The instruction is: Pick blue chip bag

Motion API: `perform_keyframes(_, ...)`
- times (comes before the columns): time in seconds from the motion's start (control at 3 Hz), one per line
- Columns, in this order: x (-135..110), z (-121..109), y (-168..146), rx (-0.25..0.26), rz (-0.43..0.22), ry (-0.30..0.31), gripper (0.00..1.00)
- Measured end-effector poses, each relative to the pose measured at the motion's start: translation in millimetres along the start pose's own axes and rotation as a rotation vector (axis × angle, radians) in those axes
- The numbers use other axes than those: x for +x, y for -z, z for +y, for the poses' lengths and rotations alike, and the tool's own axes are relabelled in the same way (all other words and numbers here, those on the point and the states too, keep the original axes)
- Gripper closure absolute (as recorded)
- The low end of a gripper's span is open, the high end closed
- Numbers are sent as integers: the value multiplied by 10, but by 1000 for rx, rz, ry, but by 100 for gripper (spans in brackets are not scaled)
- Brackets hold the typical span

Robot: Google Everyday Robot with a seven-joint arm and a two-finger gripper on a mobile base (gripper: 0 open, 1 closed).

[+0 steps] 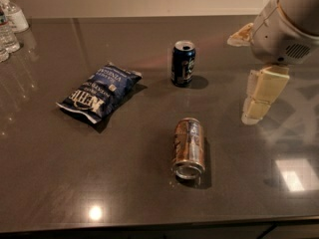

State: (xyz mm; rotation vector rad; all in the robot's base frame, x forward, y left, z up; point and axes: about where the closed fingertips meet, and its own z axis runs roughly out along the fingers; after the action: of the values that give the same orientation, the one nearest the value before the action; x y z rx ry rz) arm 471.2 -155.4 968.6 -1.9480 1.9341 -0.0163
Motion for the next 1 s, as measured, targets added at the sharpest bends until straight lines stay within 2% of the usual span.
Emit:
perform_keyframes(0.33,-181,-116,-114,-4,-37,67,0)
perform_keyframes(1.0,-975,-544,-522,-9,-142,300,0)
